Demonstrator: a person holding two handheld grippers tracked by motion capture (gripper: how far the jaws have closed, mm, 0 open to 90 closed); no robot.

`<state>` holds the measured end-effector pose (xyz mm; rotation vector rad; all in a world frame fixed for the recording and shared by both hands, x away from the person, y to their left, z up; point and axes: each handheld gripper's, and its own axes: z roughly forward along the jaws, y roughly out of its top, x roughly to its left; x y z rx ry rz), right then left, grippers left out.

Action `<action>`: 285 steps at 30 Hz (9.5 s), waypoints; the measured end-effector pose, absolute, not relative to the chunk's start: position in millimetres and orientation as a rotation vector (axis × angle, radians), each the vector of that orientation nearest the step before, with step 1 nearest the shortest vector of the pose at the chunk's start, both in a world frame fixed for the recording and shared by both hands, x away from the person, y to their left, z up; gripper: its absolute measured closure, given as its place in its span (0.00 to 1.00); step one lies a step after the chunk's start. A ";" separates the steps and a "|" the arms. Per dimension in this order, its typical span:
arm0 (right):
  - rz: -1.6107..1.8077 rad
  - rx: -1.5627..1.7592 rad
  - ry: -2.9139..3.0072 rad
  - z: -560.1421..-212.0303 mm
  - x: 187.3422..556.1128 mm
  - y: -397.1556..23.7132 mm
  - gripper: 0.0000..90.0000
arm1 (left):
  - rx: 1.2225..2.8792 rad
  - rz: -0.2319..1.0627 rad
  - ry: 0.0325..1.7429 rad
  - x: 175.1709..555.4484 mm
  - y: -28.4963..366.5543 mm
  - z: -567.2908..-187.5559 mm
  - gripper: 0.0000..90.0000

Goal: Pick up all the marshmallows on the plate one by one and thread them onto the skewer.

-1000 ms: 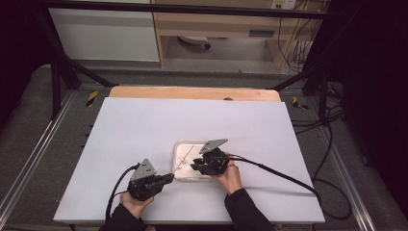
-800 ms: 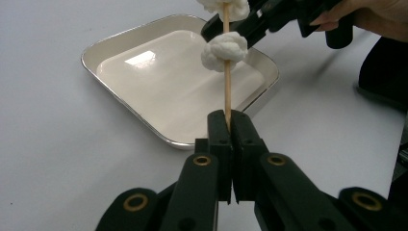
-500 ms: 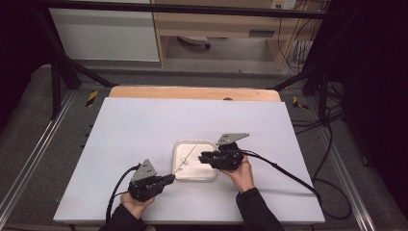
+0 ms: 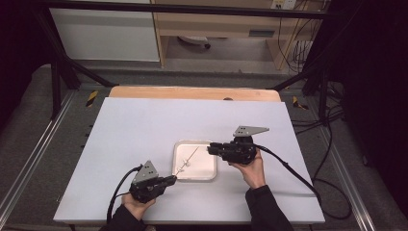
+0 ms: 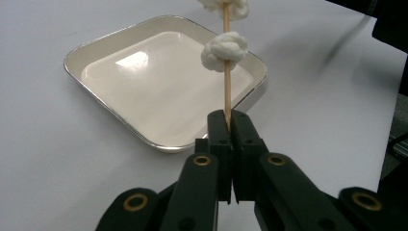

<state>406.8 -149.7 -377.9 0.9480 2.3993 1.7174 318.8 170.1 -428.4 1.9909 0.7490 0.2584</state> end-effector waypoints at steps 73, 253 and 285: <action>1.915 0.946 2.403 -393.1 404.7 -120.6 0.88 | 1.988 0.229 0.787 317.6 164.5 -431.1 0.98; 2.004 1.234 2.336 -398.6 411.7 -143.8 0.68 | 2.036 0.085 0.827 314.7 148.2 -431.9 0.99; 1.970 1.149 2.343 -412.3 394.6 -131.4 0.91 | 2.085 0.072 0.873 317.2 142.3 -435.6 0.99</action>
